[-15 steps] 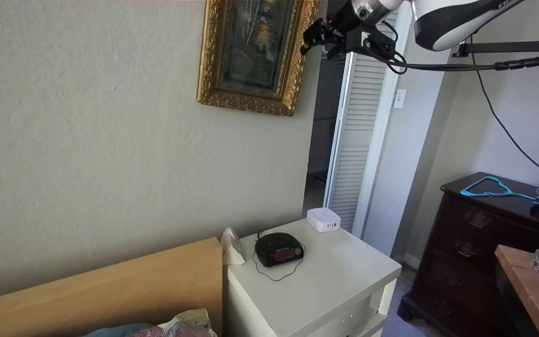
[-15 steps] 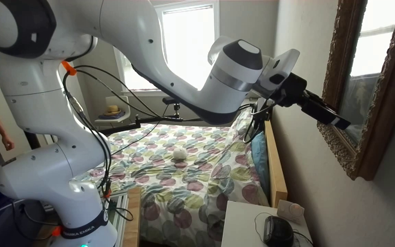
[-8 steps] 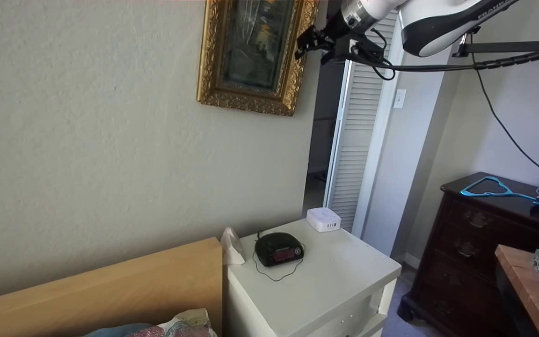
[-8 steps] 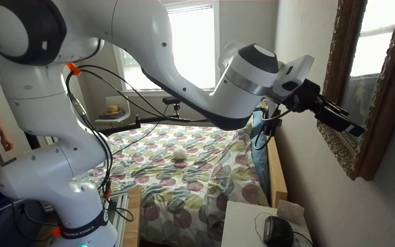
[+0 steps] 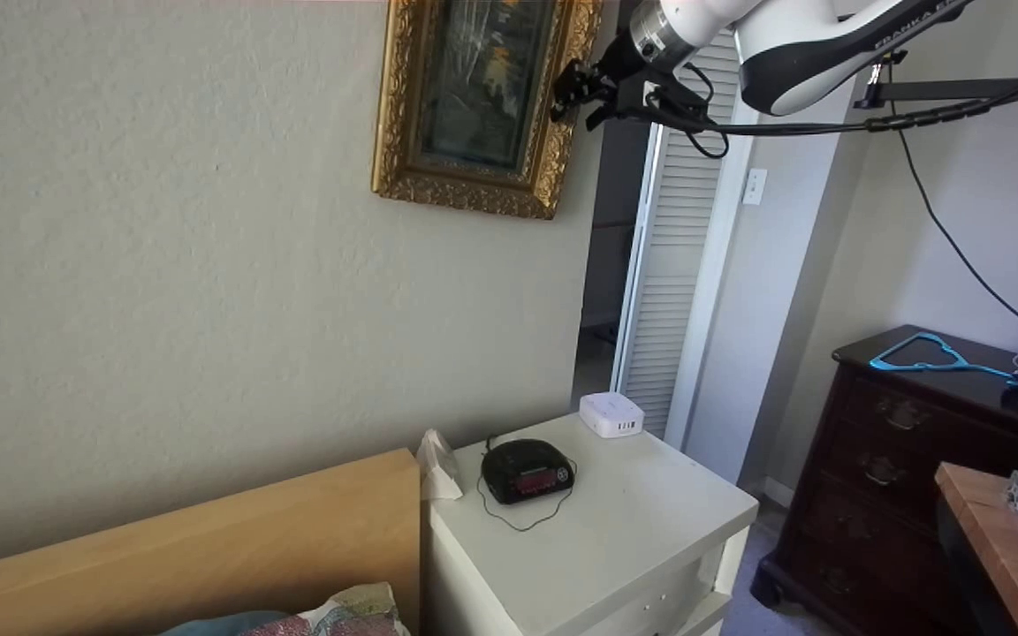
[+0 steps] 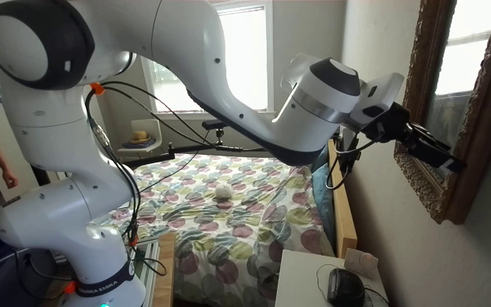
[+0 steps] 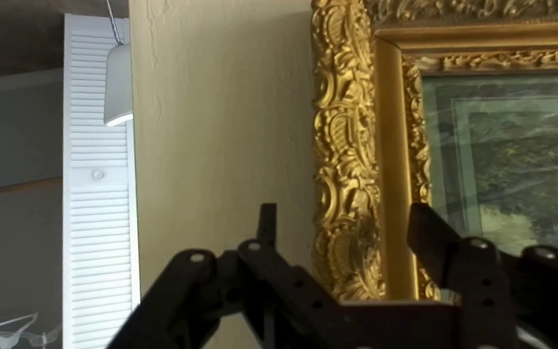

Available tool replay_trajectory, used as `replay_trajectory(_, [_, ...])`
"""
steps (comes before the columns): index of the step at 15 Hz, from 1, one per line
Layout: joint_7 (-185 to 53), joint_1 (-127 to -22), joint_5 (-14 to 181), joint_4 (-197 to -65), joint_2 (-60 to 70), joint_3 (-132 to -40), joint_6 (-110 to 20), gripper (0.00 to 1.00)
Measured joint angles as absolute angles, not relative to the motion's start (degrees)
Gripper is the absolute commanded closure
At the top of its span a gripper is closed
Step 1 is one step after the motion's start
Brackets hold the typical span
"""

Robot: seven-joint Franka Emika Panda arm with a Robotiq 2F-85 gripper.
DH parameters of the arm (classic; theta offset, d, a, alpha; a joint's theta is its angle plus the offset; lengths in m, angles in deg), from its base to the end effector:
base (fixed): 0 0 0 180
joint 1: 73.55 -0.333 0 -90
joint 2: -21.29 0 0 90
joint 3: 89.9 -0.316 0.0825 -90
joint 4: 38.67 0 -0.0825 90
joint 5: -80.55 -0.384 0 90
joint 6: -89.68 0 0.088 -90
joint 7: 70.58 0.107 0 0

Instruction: Straighten the photo on the wall

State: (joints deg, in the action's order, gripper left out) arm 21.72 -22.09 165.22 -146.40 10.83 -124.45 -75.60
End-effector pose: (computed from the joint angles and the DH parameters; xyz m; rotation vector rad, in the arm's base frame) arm 0.6089 -0.1466 0.4904 2.3932 -0.8124 1.4754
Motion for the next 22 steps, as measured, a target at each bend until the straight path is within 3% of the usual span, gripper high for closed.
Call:
replay_trajectory(1, [22.0, -22.1, 165.2, -146.4, 10.8, -124.4, -75.6, 0.24])
replay_trajectory(3, [22.6, -22.0, 165.2, -146.4, 10.8, -124.1, -75.6, 0.36])
replay_trajectory(4, [22.9, -22.0, 165.2, -146.4, 10.8, -124.0, -75.5, 0.36])
replay_trajectory(7, [24.0, -22.0, 165.3, -146.4, 10.9, -123.7, -75.5, 0.62])
replay_trajectory(10, [24.7, -22.2, 165.4, -146.2, 11.0, -123.7, -75.5, 0.67])
replay_trajectory(12, [25.0, -22.3, 165.4, -146.1, 11.0, -123.7, -75.5, 0.61])
replay_trajectory(14, [25.4, -22.3, 165.5, -146.1, 11.0, -123.7, -75.4, 0.63])
replay_trajectory(15, [25.6, -22.3, 165.7, -146.1, 11.0, -123.7, -75.4, 0.66])
replay_trajectory(16, [25.9, -22.2, 165.9, -146.1, 11.1, -123.6, -75.4, 0.8])
replay_trajectory(22, [27.1, -22.1, 167.2, -146.2, 11.5, -123.4, -75.3, 0.81])
